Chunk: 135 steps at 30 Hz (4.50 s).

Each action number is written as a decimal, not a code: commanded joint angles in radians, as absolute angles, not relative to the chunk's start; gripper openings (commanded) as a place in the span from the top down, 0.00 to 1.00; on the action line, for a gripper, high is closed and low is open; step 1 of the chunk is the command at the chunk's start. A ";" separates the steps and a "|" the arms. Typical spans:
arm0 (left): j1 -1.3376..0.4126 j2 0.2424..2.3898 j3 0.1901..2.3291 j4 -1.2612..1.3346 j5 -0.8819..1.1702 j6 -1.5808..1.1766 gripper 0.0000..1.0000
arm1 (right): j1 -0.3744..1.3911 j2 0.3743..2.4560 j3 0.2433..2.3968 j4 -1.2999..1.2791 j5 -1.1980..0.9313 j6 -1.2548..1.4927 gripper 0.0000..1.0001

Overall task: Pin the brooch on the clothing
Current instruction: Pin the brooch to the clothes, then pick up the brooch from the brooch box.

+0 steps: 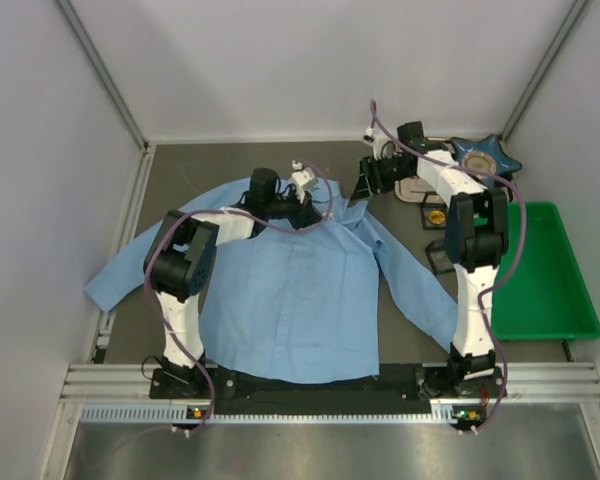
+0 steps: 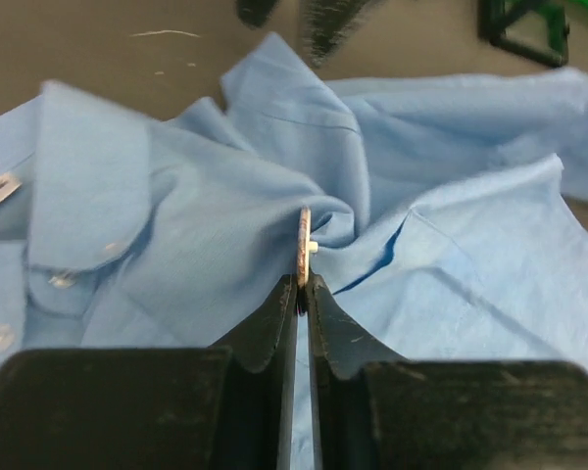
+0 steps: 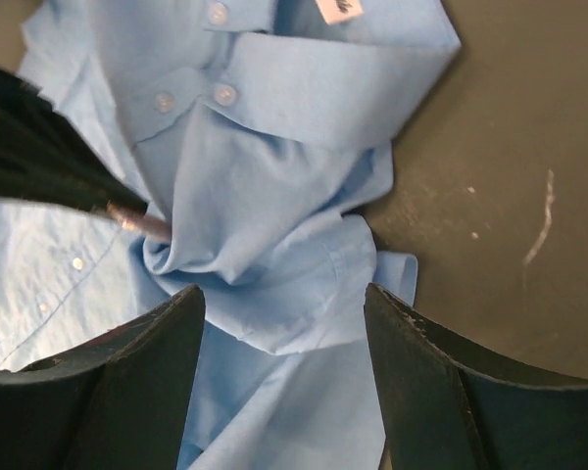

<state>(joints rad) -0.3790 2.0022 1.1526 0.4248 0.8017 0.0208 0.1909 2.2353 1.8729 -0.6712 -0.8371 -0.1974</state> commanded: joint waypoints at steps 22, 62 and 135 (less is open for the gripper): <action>-0.175 1.672 1.118 0.087 0.784 0.206 0.32 | 0.213 1.902 1.841 -0.920 -0.543 -0.376 0.30; -0.161 1.680 1.126 0.238 0.790 -0.041 0.35 | -0.055 1.965 1.437 -0.454 -0.141 -0.310 0.42; -0.029 1.379 1.228 -0.137 1.007 -0.184 0.01 | 0.540 1.109 0.918 0.017 -0.788 -1.526 1.00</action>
<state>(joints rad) -0.0349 1.4479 1.1927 -0.0658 0.8303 -0.2989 0.4946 1.1355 1.0069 -0.1810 -0.6617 -1.1931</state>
